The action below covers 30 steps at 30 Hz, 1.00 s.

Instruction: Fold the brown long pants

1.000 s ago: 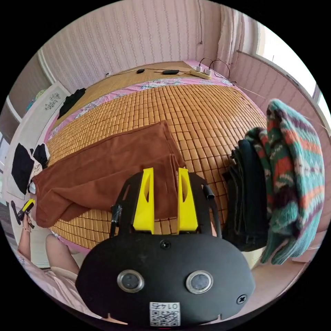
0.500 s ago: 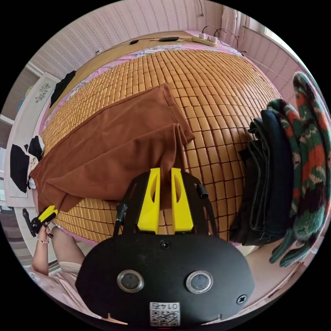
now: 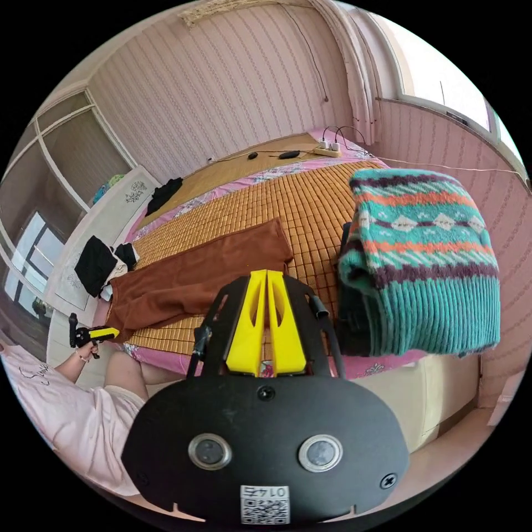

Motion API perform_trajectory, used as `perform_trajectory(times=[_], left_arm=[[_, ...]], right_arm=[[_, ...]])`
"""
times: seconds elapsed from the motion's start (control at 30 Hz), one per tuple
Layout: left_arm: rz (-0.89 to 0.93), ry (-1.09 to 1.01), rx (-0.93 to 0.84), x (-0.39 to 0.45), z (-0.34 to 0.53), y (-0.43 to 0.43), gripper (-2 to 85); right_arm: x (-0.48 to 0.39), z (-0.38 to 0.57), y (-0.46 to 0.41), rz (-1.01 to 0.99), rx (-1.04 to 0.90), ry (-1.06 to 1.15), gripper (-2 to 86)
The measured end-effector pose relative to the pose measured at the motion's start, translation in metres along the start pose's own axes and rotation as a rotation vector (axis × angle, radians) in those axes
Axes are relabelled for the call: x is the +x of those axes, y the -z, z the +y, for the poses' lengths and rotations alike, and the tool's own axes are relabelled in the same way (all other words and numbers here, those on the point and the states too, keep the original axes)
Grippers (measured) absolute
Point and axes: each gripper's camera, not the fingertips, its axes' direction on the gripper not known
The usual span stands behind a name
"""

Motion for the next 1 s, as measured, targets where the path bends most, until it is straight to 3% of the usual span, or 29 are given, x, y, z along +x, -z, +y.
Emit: perform_trajectory(times=[0.13, 0.27, 0.37, 0.5, 0.6, 0.83, 0.9, 0.97, 1.0], left_arm=[[0.015, 0.050, -0.067, 0.007, 0.009, -0.013, -0.3], [0.016, 0.090, -0.024, -0.001, -0.007, -0.006, 3.8], [-0.009, 0.080, 0.007, -0.006, -0.026, -0.007, 6.5], [-0.086, 0.047, -0.019, -0.011, -0.048, -0.019, 8.9], [-0.141, -0.008, -0.078, -0.012, -0.061, -0.035, 11.0], [-0.164, -0.028, -0.250, -0.007, -0.086, -0.099, 11.1], [-0.175, -0.033, -0.267, -0.002, -0.091, -0.103, 9.9], [-0.211, -0.058, -0.233, 0.003, -0.089, -0.097, 1.2], [-0.215, -0.065, -0.226, 0.003, -0.088, -0.094, 0.8]], right_arm=[[0.009, 0.004, -0.048, -0.019, -0.092, -0.083, 7.6], [0.010, -0.023, -0.084, 0.060, -0.140, -0.090, 13.1], [0.016, -0.046, -0.113, 0.086, -0.202, -0.102, 13.2], [0.020, -0.060, -0.138, 0.070, -0.337, -0.089, 7.0], [0.011, -0.063, -0.117, 0.060, -0.300, 0.004, 2.4], [0.001, -0.068, -0.042, -0.047, -0.121, 0.103, 0.7], [-0.005, -0.073, -0.030, -0.036, -0.089, 0.135, 0.5], [-0.012, -0.080, -0.022, -0.029, -0.070, 0.164, 0.4], [-0.015, -0.085, -0.020, -0.025, -0.065, 0.181, 0.3]])
